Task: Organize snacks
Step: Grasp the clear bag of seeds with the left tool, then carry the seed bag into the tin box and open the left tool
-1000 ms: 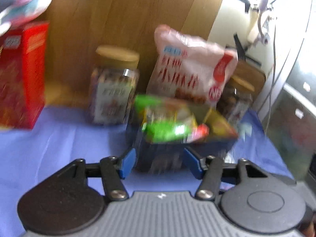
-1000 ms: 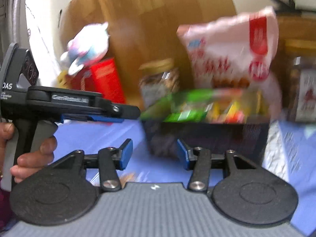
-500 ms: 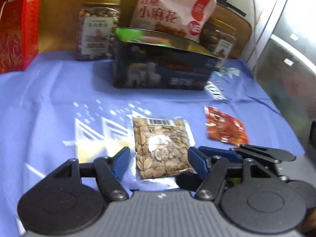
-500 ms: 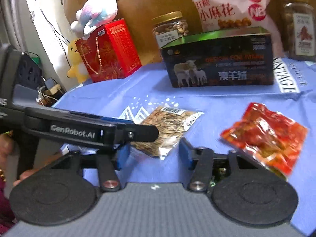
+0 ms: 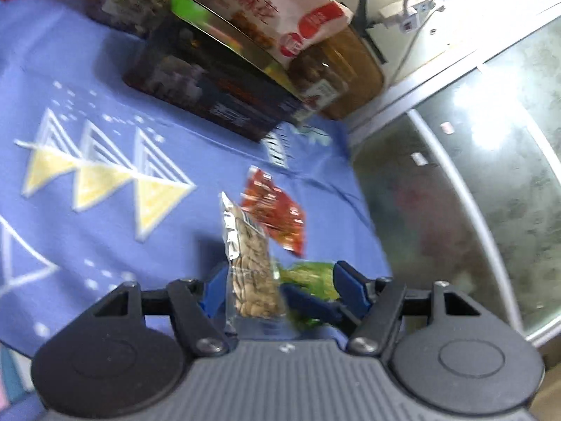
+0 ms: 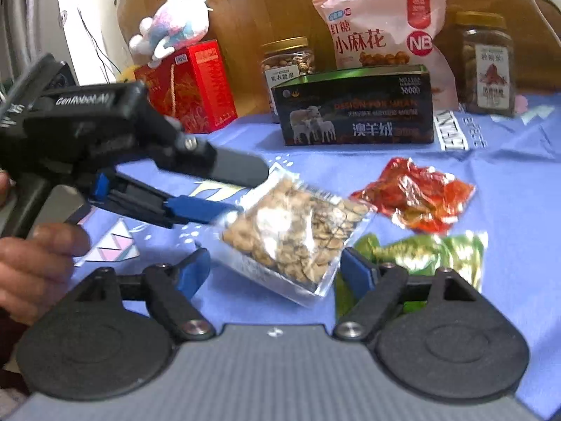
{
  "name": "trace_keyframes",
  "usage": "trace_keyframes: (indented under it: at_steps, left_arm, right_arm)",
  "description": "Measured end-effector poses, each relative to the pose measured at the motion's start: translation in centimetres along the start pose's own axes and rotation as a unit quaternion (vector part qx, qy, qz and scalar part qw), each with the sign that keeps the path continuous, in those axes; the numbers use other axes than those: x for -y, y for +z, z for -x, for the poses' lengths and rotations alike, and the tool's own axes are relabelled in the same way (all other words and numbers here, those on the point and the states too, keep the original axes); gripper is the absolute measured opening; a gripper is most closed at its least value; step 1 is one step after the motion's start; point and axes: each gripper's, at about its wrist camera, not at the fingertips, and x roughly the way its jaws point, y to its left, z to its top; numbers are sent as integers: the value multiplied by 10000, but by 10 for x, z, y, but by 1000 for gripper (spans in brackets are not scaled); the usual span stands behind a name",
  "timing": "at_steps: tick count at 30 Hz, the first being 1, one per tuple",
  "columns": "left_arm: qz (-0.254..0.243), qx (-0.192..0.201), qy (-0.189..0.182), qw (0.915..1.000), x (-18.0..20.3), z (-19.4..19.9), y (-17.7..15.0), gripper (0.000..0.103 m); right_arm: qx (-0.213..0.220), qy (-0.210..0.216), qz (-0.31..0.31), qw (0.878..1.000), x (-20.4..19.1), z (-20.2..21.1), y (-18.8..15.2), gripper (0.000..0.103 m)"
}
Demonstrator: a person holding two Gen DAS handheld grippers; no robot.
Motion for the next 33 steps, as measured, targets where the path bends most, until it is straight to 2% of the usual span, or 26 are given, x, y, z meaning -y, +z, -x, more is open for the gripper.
trace_keyframes:
  at_steps: [4, 6, 7, 8, 10, 12, 15, 18, 20, 23, 25, 28, 33]
  left_arm:
    - [-221, -174, 4, 9996, 15, -17, -4, 62]
    - [-419, -228, 255, 9985, 24, -25, -7, 55]
    - [-555, -214, 497, 9970, 27, -28, -9, 45]
    - [-629, -219, 686, 9954, 27, -30, -9, 29]
    - [-524, -316, 872, 9943, 20, -32, -8, 14]
    - [-195, -378, 716, 9965, 7, -31, -6, 13]
    - [-10, -321, 491, 9983, -2, -23, -4, 13]
    - [173, -320, -84, 9993, -5, -12, -2, 13]
    - [95, -233, -251, 9994, -1, -5, -3, 13]
    - [-76, -158, -252, 9995, 5, -1, -4, 13]
    - [-151, -165, -189, 9996, 6, -1, -4, 13]
    - [-302, -131, -65, 9994, 9, -2, -6, 14]
    - [-564, -13, -85, 9984, 14, 3, -6, 14]
  right_arm:
    - [99, -241, 276, 9993, -6, 1, -8, 84]
    - [151, -401, 511, 9978, -12, -1, -11, 82]
    - [159, -452, 613, 9970, -14, -1, -14, 82]
    - [162, -480, 687, 9964, -15, -1, -14, 82]
    - [167, -443, 680, 9966, -13, 0, -14, 82]
    - [184, -362, 600, 9974, -10, 1, -13, 82]
    - [196, -327, 570, 9976, -9, 2, -12, 82]
    - [216, -274, 493, 9982, -9, 3, -13, 82]
    - [248, -218, 416, 9986, -8, 4, -13, 82]
    - [405, -97, 308, 9987, -8, 10, -11, 79]
    - [513, -30, 209, 9985, -7, 14, -8, 68]
    - [535, 88, 40, 9985, -5, 14, -6, 58]
    - [683, -6, 190, 9975, -12, 14, -4, 54]
